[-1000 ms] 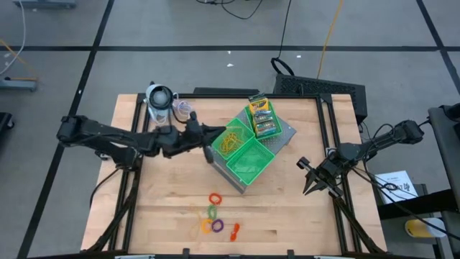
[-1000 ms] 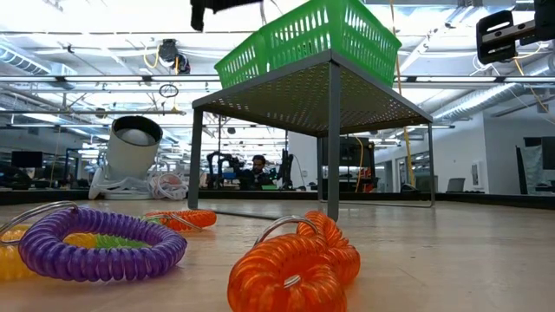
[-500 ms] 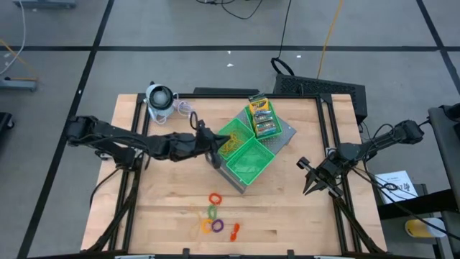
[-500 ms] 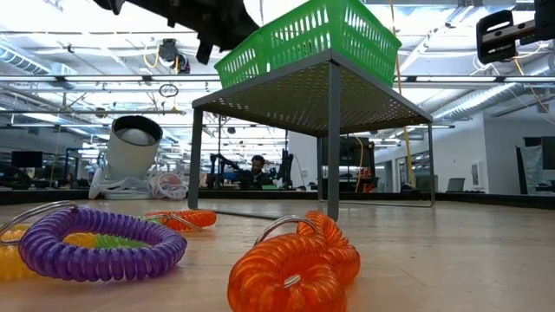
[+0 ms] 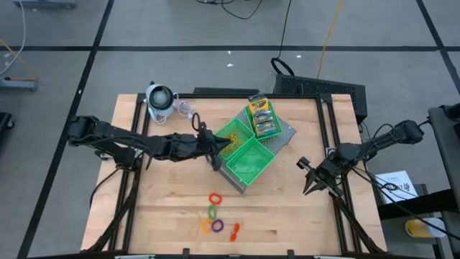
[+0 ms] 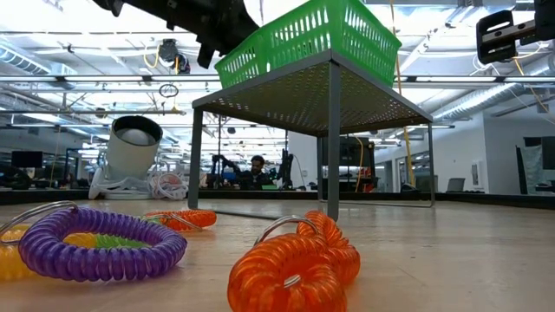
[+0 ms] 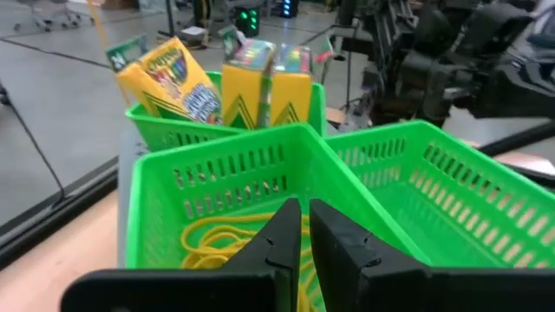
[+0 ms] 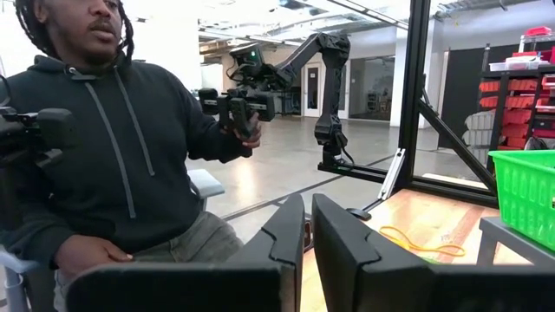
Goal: Pick & Place Office Desk Supplies
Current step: Put the yellow rubber band into the top left green bin on the shelf
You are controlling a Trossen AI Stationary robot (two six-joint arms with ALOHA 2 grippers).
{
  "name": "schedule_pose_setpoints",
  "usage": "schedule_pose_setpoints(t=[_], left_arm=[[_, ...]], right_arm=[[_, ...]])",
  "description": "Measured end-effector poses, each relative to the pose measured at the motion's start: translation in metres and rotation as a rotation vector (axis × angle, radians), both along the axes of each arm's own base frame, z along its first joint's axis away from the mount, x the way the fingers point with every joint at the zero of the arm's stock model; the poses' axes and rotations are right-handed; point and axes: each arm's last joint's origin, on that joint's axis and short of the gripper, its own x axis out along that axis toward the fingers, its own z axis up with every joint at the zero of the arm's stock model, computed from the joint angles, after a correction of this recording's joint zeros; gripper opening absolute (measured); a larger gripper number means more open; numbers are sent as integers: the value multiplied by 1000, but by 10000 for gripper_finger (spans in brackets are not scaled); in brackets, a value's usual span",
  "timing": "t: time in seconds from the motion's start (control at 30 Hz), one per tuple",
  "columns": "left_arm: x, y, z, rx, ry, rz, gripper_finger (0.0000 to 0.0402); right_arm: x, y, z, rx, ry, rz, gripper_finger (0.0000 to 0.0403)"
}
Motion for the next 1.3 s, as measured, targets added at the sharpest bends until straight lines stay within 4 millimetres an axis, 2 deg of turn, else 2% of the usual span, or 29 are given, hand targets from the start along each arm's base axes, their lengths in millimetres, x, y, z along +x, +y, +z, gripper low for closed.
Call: schedule_pose_setpoints(t=[0.33, 0.83, 0.97, 1.13, 1.3], left_arm=[[-3, -1, -10, -12, 99, -12, 35], [-3, -1, -3, -4, 54, -17, 35], [-10, -4, 9, 48, 24, -41, 35], [-27, -17, 36, 132, -68, -94, 35], [-52, -41, 62, 71, -194, -259, 35]], right_arm=[[0, 0, 0, 0, 0, 0, 20], [0, 0, 0, 0, 0, 0, 20], [0, 0, 0, 0, 0, 0, 20], [0, 0, 0, 0, 0, 0, 20], [0, 0, 0, 0, 0, 0, 20]])
